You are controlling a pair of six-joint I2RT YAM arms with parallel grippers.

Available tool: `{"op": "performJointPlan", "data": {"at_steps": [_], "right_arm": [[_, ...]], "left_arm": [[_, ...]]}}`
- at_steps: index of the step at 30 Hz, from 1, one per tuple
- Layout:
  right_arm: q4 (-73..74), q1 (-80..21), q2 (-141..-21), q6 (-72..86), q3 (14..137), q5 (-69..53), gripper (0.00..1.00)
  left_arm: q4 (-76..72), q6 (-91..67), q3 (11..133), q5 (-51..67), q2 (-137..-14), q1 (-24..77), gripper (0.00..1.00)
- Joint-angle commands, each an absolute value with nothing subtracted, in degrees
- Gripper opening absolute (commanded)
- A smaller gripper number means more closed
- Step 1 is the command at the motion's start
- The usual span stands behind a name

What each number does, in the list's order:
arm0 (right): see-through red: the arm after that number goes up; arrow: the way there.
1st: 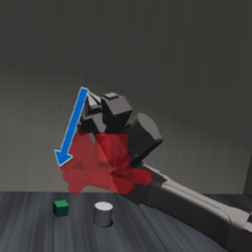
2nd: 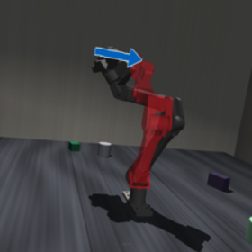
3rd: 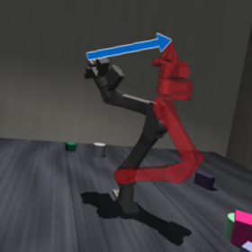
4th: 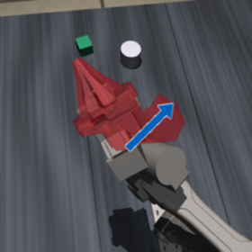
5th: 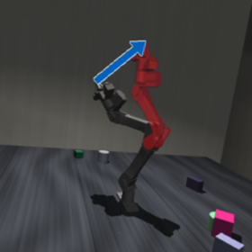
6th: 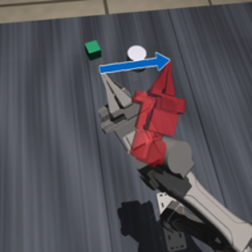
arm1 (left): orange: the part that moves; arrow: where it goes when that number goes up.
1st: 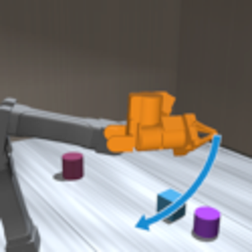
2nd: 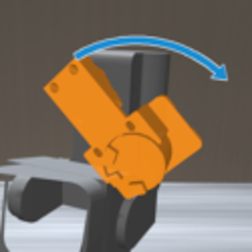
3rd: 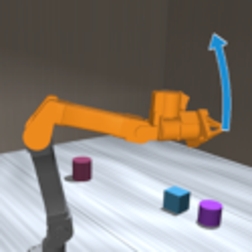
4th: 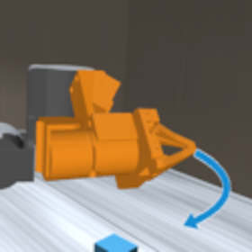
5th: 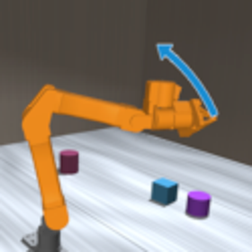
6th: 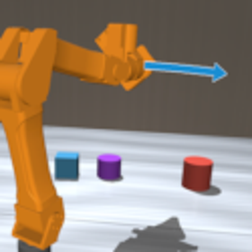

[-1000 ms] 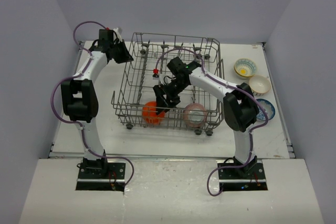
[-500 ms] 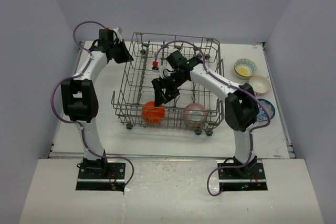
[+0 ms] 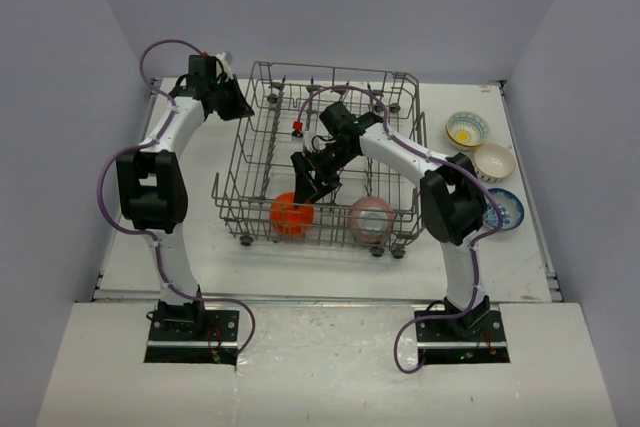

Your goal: Unload the bowls from the dish rack

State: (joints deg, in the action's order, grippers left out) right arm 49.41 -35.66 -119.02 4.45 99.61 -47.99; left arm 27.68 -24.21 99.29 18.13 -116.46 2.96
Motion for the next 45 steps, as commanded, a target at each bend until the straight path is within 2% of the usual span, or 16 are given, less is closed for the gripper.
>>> {"op": "performJointPlan", "data": {"at_steps": [1, 9, 14, 21, 37, 43, 45], "right_arm": [[48.5, -35.6, -120.3, 3.7, 100.4, -51.8, 0.86], [47.3, -35.6, -121.7, 3.7, 98.6, -54.7, 0.86], [47.2, -35.7, -122.5, 4.0, 98.4, -49.6, 0.89], [46.4, -36.0, -123.0, 4.4, 97.9, -48.4, 0.89], [43.1, -37.0, -123.4, 9.9, 99.3, -30.6, 0.90], [42.0, -37.7, -122.7, 10.5, 98.0, -29.6, 0.89], [38.0, -38.1, -119.0, 11.2, 94.5, -28.1, 0.89]], "left_arm": [[34.6, -23.9, 98.1, 8.4, -121.5, 0.4, 0.00], [34.5, -23.9, 97.6, 8.4, -121.4, 0.3, 0.00], [34.5, -23.9, 97.6, 8.4, -121.2, 0.2, 0.00], [34.2, -24.0, 96.8, 8.7, -121.0, 0.0, 0.00], [33.9, -24.0, 96.5, 9.0, -121.1, 0.0, 0.00], [33.6, -24.3, 96.2, 9.3, -121.1, 0.0, 0.00], [33.5, -24.2, 96.1, 9.4, -121.1, 0.0, 0.00]]}}
